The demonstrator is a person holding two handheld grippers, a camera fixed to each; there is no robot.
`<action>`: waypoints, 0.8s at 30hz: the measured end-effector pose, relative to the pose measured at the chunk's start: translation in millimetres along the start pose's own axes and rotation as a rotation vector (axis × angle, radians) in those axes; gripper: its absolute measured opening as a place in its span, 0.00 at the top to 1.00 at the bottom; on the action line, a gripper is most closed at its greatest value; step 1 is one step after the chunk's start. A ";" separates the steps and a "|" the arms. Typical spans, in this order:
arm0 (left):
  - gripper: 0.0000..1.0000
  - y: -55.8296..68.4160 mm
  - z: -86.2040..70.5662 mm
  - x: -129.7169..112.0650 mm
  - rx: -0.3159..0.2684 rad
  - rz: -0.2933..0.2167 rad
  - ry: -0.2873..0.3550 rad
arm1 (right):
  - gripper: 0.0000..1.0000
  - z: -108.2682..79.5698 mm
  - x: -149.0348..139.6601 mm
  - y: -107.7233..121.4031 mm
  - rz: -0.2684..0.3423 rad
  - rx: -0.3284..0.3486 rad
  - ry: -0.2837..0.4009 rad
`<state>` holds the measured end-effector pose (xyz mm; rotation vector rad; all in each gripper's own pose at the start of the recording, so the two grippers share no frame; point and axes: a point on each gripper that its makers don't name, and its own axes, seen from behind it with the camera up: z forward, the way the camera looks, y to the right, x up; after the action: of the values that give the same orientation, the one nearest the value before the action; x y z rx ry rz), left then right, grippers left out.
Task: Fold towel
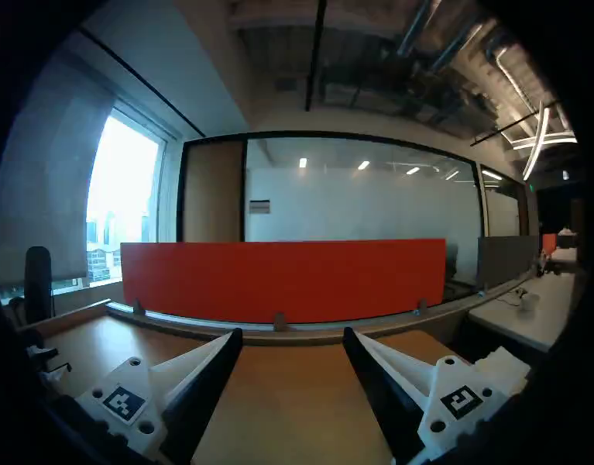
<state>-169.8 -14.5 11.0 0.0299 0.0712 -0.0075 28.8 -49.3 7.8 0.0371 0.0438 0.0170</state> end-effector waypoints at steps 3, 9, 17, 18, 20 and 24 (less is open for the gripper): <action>0.02 0.2 0.3 -0.7 0.000 -0.001 0.000 | 0.00 -1.2 -4.9 3.6 -0.014 0.002 -0.002; 0.02 0.0 0.4 -1.6 0.000 0.000 0.000 | 0.00 -2.6 -19.5 11.8 0.001 0.006 -0.014; 0.02 -0.2 0.4 -2.4 0.000 0.000 0.001 | 0.00 -5.5 -52.5 29.1 0.026 0.009 -0.022; 0.02 -0.2 0.4 -2.5 0.000 0.000 0.001 | 0.00 -6.0 -56.8 31.7 0.029 0.007 -0.023; 0.02 -0.1 0.5 -2.7 0.000 0.000 0.001 | 0.00 -6.9 -65.9 37.4 0.039 0.002 -0.026; 0.02 0.0 0.5 -2.9 0.000 0.000 0.001 | 0.00 -7.9 -85.8 49.3 0.058 -0.017 -0.037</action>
<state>-172.6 -14.5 11.7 0.0301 0.0723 -0.0079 -58.1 -1.3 5.5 0.0221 0.0057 0.0750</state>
